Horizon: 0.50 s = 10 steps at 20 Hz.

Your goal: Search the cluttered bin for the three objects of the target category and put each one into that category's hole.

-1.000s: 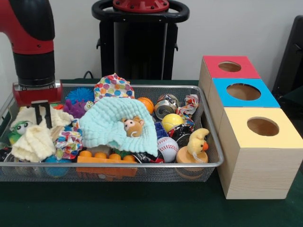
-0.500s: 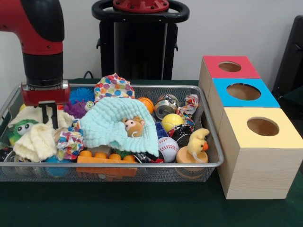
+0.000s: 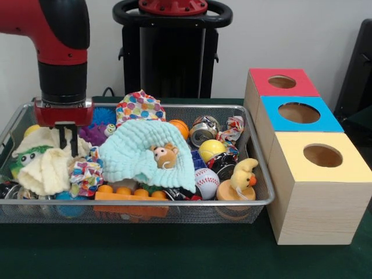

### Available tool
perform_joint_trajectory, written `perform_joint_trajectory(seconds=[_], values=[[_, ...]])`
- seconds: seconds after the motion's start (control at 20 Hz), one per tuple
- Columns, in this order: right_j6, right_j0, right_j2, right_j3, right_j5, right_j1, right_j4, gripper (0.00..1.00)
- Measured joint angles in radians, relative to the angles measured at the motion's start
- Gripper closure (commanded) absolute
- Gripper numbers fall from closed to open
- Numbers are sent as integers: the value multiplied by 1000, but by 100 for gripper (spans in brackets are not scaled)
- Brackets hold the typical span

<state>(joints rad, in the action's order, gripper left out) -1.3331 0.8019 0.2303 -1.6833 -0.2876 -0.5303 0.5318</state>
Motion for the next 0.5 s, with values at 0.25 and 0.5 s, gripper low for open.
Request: perform_joint_trajectory(seconds=[0.25, 0.5], values=[[-21, -29, -31, -11, 16, -2, -34, 100], [-37, -63, -68, -26, 46, -2, -74, 100]])
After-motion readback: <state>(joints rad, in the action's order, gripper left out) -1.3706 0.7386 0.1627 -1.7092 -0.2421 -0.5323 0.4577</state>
